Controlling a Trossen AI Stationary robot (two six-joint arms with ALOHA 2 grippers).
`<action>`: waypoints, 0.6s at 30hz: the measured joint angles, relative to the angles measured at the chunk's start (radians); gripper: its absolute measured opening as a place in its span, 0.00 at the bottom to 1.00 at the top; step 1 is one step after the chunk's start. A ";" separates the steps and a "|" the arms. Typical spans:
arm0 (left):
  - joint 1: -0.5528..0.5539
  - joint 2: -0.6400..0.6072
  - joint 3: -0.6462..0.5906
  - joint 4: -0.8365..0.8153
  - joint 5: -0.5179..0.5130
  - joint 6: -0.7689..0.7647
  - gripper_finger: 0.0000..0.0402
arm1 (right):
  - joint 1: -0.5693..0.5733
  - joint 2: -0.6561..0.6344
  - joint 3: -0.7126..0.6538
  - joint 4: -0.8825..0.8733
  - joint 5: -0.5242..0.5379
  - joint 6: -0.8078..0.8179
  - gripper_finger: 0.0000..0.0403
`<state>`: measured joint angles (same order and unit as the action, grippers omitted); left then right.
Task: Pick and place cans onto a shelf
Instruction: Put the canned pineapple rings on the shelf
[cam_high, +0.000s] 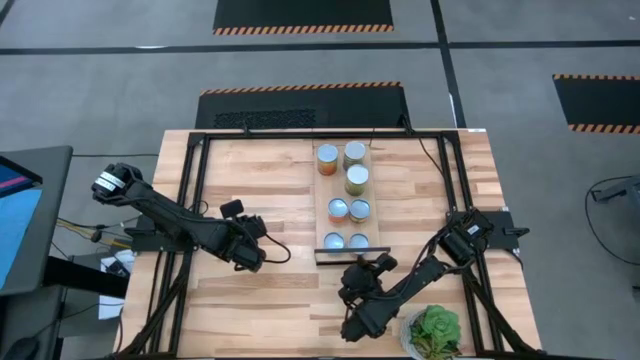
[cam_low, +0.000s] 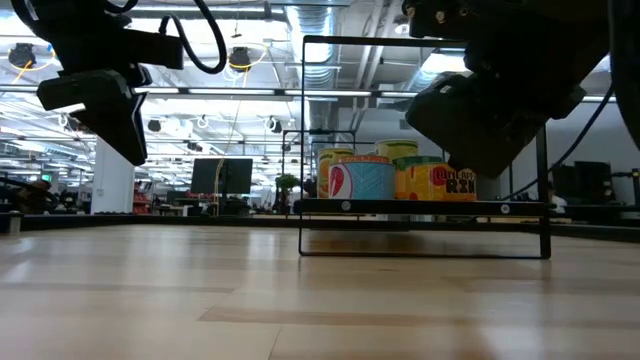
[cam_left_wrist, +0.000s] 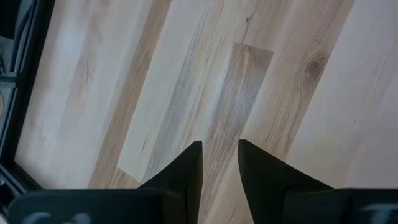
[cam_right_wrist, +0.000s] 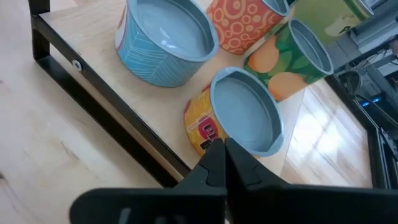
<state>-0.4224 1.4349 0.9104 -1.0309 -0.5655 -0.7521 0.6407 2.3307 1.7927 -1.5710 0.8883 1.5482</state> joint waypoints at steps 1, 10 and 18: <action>0.000 0.000 0.000 0.000 0.000 0.000 0.23 | 0.000 0.000 0.000 0.000 0.000 0.000 0.01; 0.000 0.000 0.000 0.002 0.001 0.000 0.23 | -0.016 0.000 0.000 0.000 0.000 0.007 0.03; 0.000 0.000 0.000 0.002 0.001 -0.001 0.23 | -0.012 -0.004 0.000 0.000 -0.001 -0.001 0.03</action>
<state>-0.4225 1.4349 0.9104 -1.0289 -0.5646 -0.7528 0.6289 2.3271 1.7927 -1.5711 0.8875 1.5471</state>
